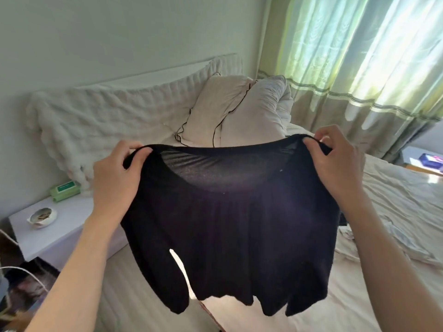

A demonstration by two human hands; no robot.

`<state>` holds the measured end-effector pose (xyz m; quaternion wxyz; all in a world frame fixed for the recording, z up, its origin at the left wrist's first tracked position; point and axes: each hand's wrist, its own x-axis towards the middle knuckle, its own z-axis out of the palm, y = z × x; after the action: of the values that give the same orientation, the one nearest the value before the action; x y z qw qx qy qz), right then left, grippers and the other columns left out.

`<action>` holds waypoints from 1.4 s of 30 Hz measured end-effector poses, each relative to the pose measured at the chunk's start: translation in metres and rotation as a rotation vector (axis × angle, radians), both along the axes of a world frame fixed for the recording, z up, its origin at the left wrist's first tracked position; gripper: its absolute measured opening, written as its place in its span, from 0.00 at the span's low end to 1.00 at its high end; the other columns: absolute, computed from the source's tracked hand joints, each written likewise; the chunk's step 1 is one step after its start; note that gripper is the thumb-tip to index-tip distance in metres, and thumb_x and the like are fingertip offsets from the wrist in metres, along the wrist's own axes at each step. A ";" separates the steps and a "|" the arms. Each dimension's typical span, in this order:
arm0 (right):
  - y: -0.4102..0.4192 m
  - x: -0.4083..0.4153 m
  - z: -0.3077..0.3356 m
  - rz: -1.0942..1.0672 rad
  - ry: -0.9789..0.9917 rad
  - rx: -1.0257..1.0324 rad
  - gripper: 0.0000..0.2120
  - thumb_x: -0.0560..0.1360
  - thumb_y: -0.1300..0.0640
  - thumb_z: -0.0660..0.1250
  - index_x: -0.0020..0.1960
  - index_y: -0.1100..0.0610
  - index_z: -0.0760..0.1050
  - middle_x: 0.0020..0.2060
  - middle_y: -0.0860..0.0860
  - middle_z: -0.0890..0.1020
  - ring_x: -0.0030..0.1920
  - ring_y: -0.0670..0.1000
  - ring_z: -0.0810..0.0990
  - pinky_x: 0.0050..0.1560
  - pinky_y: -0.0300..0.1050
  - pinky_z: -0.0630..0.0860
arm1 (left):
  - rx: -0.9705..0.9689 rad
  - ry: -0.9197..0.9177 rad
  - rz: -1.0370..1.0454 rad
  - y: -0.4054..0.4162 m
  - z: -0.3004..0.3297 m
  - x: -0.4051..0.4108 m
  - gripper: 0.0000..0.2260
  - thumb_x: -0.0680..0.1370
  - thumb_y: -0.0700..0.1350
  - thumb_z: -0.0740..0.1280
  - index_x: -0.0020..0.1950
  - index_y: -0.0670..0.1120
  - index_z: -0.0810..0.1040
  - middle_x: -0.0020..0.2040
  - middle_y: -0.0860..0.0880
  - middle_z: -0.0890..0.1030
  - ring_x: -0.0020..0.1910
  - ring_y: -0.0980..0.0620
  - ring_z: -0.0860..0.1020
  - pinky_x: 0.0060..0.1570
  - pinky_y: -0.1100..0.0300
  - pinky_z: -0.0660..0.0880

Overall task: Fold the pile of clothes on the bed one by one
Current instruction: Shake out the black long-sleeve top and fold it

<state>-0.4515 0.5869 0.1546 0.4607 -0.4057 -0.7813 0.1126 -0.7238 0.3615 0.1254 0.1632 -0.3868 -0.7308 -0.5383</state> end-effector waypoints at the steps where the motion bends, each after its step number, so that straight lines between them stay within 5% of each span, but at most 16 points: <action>1: 0.008 -0.006 -0.010 0.002 -0.030 -0.031 0.09 0.76 0.45 0.65 0.48 0.50 0.72 0.46 0.55 0.83 0.48 0.60 0.79 0.46 0.46 0.63 | -0.026 -0.004 0.007 0.007 -0.010 -0.003 0.03 0.77 0.52 0.66 0.46 0.53 0.76 0.37 0.60 0.76 0.38 0.65 0.73 0.40 0.75 0.64; 5: 0.045 -0.034 -0.060 0.056 -0.098 -0.127 0.10 0.77 0.47 0.64 0.49 0.54 0.72 0.44 0.52 0.82 0.46 0.56 0.79 0.45 0.45 0.65 | -0.154 -0.063 0.021 0.031 -0.064 -0.020 0.07 0.78 0.54 0.64 0.49 0.52 0.76 0.41 0.57 0.77 0.43 0.56 0.75 0.45 0.59 0.69; 10: 0.128 -0.103 -0.117 0.229 -0.185 -0.330 0.08 0.78 0.53 0.65 0.45 0.58 0.70 0.36 0.42 0.74 0.41 0.46 0.72 0.40 0.35 0.60 | -0.299 -0.028 0.051 0.099 -0.106 -0.073 0.08 0.78 0.50 0.65 0.48 0.46 0.77 0.38 0.57 0.73 0.38 0.61 0.70 0.40 0.65 0.63; 21: 0.313 -0.292 -0.335 0.213 -0.253 -0.616 0.09 0.76 0.52 0.67 0.49 0.57 0.73 0.45 0.49 0.76 0.47 0.48 0.73 0.48 0.40 0.65 | -0.633 -0.032 0.171 0.285 -0.296 -0.236 0.15 0.81 0.54 0.58 0.57 0.45 0.74 0.49 0.44 0.81 0.43 0.43 0.77 0.40 0.55 0.68; 30: 0.362 -0.347 -0.466 0.211 -0.248 -0.768 0.06 0.78 0.54 0.64 0.48 0.56 0.69 0.43 0.52 0.74 0.43 0.48 0.72 0.45 0.38 0.66 | -0.646 -0.158 0.246 0.345 -0.427 -0.279 0.13 0.80 0.54 0.60 0.55 0.46 0.75 0.49 0.49 0.79 0.47 0.48 0.75 0.42 0.58 0.64; 32: 0.362 -0.354 -0.478 0.193 -0.282 -0.747 0.03 0.79 0.57 0.62 0.49 0.57 0.70 0.40 0.49 0.74 0.39 0.45 0.71 0.43 0.30 0.65 | -0.618 -0.246 0.167 0.354 -0.443 -0.287 0.12 0.80 0.53 0.61 0.55 0.46 0.75 0.47 0.51 0.77 0.47 0.51 0.74 0.44 0.60 0.65; 34: 0.358 -0.357 -0.490 0.188 -0.369 -0.676 0.09 0.80 0.59 0.59 0.58 0.60 0.72 0.51 0.53 0.76 0.50 0.48 0.74 0.50 0.23 0.62 | -0.605 -0.379 0.071 0.360 -0.460 -0.291 0.13 0.80 0.51 0.61 0.61 0.46 0.73 0.50 0.51 0.74 0.46 0.54 0.73 0.47 0.63 0.66; 37: 0.336 -0.353 -0.512 0.247 -0.528 -0.626 0.20 0.81 0.57 0.56 0.72 0.60 0.63 0.72 0.59 0.62 0.73 0.57 0.58 0.73 0.45 0.54 | -0.704 -0.569 0.008 0.341 -0.487 -0.286 0.21 0.81 0.51 0.60 0.72 0.48 0.64 0.58 0.49 0.70 0.50 0.55 0.71 0.53 0.63 0.66; 42: 0.285 -0.334 -0.546 0.363 -0.729 -0.576 0.24 0.82 0.51 0.54 0.76 0.56 0.58 0.77 0.55 0.54 0.77 0.55 0.48 0.75 0.57 0.45 | -0.786 -0.724 0.122 0.285 -0.517 -0.272 0.18 0.81 0.50 0.58 0.69 0.45 0.67 0.62 0.45 0.75 0.54 0.53 0.72 0.54 0.60 0.68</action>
<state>-0.7856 0.8722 -0.3917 0.0000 -0.3868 -0.8867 0.2532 -0.9957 0.6460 -0.3911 -0.2255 -0.1651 -0.9078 -0.3126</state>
